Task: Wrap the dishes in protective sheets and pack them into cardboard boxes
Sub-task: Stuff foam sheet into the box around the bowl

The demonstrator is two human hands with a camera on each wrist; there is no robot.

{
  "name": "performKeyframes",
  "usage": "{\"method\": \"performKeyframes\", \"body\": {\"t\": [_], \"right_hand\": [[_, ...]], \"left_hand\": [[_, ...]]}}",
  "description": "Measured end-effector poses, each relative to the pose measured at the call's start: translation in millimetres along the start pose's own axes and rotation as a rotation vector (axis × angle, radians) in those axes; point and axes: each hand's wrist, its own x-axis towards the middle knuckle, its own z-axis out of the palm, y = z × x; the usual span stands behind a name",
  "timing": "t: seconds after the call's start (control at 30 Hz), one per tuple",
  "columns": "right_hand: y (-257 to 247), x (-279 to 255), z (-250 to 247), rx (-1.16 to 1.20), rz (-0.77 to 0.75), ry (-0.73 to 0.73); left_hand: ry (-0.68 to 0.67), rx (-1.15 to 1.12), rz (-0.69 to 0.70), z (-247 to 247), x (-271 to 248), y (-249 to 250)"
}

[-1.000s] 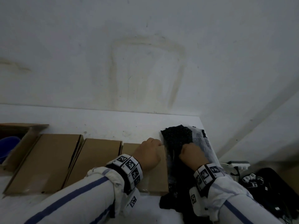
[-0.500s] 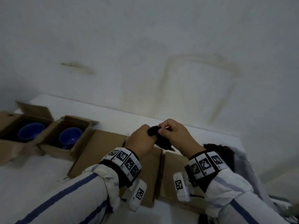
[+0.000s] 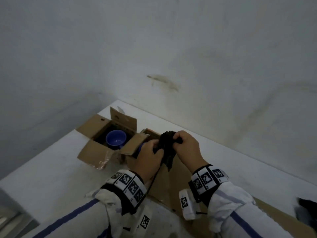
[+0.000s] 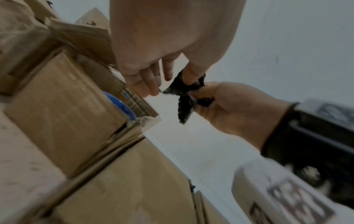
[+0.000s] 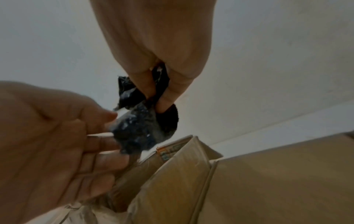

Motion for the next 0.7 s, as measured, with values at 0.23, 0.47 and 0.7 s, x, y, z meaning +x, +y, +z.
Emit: {"method": "performKeyframes", "body": {"t": [0.23, 0.47, 0.7], "right_hand": [[-10, 31, 49, -0.262, -0.091, -0.145], [-9, 38, 69, -1.052, -0.127, -0.404], [-27, 51, 57, -0.964, -0.095, -0.531]], "left_hand": [[0.067, 0.439, 0.112, -13, 1, -43], [0.000, 0.782, 0.021, -22, 11, -54], [-0.045, 0.857, 0.052, -25, 13, -53]]}}
